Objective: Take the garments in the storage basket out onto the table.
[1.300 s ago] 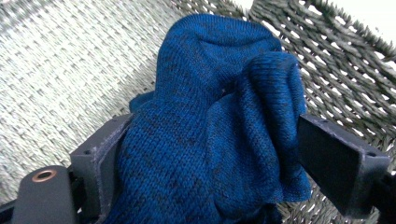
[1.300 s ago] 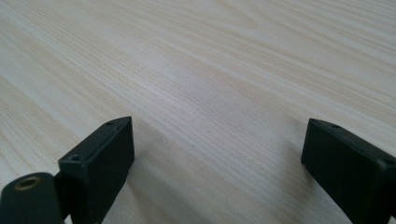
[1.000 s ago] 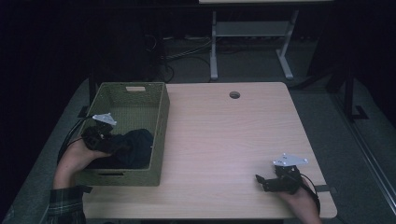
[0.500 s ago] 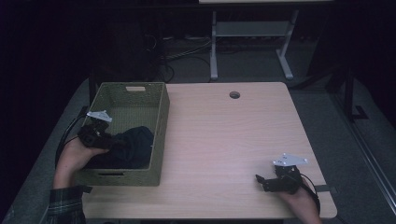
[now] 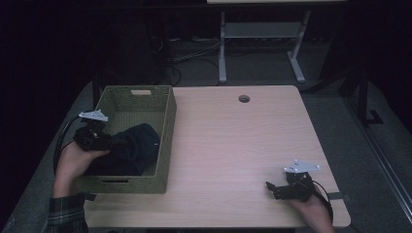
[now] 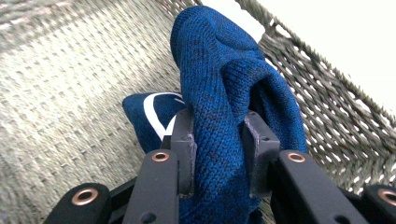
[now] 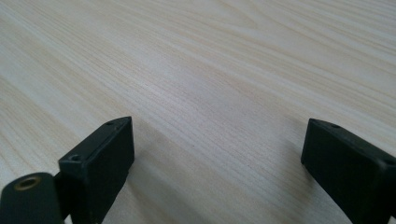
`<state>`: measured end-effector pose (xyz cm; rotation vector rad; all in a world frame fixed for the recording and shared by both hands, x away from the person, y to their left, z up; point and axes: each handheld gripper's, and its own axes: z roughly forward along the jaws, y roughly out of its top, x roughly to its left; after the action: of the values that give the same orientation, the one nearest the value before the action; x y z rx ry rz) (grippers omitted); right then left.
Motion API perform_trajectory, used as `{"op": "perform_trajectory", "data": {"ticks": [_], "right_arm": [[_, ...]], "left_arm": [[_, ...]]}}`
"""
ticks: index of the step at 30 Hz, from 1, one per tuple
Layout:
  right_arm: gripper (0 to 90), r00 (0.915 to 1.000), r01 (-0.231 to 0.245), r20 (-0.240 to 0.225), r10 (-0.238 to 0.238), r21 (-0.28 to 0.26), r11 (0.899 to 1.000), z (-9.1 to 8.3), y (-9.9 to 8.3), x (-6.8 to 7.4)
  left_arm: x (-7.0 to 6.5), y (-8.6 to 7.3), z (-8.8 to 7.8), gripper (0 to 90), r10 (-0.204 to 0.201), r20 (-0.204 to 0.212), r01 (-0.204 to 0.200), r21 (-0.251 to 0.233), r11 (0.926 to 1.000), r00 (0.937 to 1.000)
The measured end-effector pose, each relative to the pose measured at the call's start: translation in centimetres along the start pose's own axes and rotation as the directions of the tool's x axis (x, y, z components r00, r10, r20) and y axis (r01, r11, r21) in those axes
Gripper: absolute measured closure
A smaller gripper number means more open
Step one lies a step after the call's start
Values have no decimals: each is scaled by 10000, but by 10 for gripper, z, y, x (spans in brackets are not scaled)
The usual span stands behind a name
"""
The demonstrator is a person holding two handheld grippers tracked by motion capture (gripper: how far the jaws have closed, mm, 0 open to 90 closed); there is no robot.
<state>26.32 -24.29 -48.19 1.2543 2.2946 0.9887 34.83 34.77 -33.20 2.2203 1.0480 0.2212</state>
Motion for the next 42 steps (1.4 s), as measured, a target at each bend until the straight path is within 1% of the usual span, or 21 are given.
{"op": "perform_trajectory", "data": {"ticks": [1, 2, 3, 6, 7, 8, 9, 11, 13, 16, 17, 19, 20, 21, 24, 28, 32, 34, 37, 38, 42], "right_arm": [[93, 10000, 1, 0, -1, 0, 10000, 0, 0, 0], [93, 10000, -4, -1, 4, -1, 10000, 0, 0, 0], [93, 10000, -4, -1, 4, -1, 10000, 0, 0, 0], [93, 10000, 1, 14, -1, 1, 10000, 0, 0, 0], [93, 10000, 3, 15, -3, 1, 10000, 0, 0, 0], [93, 10000, 3, 15, -3, 1, 10000, 0, 0, 0], [93, 10000, -5, -3, 5, -1, 10000, 0, 0, 0], [93, 10000, -2, -1, 2, -2, 10000, 0, 0, 0], [93, 10000, 5, -1, -5, 4, 10000, 0, 0, 0], [93, 10000, -1, -1, 1, 1, 10000, 0, 0, 0], [93, 10000, -1, -1, 1, 1, 10000, 0, 0, 0], [93, 10000, 14, 10, -14, 3, 10000, 0, 0, 0], [93, 10000, 0, 11, 0, 0, 10000, 0, 0, 0], [93, 10000, 0, 11, 0, 0, 10000, 0, 0, 0], [93, 10000, 34, 19, -34, -19, 10000, 0, 0, 0], [93, 10000, -4, 4, 4, -2, 10000, 0, 0, 0], [93, 10000, 0, 18, 0, -8, 10000, 0, 0, 0], [93, 10000, -2, 18, 2, -9, 10000, 0, 0, 0], [93, 10000, -12, 14, 12, -6, 10000, 0, 0, 0], [93, 10000, -1, -2, 1, -5, 10000, 0, 0, 0], [93, 10000, -3, -1, 3, -5, 10000, 0, 0, 0]], "left_arm": [[0, 0, -1, 694, -4, -39, 3, -158, 9999, 10000], [1, 0, -5, 694, -44, -99, 40, -427, 9991, 9999], [1, 0, -5, 695, -44, -99, 40, -427, 9991, 9999], [1, 0, -11, 695, -84, -185, 68, -858, 9963, 9998], [0, 0, -13, 695, -130, -230, 105, -1077, 9941, 9997], [0, 0, -13, 696, -130, -230, 105, -1077, 9941, 9997], [0, 1, -16, 696, -169, -296, 130, -1281, 9917, 9994], [0, 1, -17, 696, -140, -324, 94, -1374, 9905, 9994], [0, 3, -22, 697, -130, -467, 49, -1685, 9857, 9988], [0, 6, -26, 699, -163, -527, 60, -1896, 9818, 9985], [0, 6, -26, 699, -163, -527, 60, -1896, 9818, 9985], [1, 7, -29, 700, -202, -529, 88, -2080, 9781, 9984], [1, 8, -32, 701, -196, -558, 66, -2247, 9744, 9982], [1, 8, -32, 701, -196, -558, 66, -2247, 9744, 9982], [0, 11, -39, 701, -160, -583, 8, -2532, 9674, 9982], [-2, 16, -43, 701, -111, -688, -76, -2649, 9642, 9976], [-4, 20, -47, 701, -28, -700, -163, -2711, 9624, 9975], [-6, 23, -48, 701, 32, -677, -222, -2820, 9592, 9977], [-9, 29, -51, 701, 163, -663, -346, -2854, 9578, 9977], [-11, 32, -52, 701, 238, -638, -415, -2916, 9556, 9977], [-15, 37, -52, 700, 311, -589, -476, -3039, 9515, 9978]]}}
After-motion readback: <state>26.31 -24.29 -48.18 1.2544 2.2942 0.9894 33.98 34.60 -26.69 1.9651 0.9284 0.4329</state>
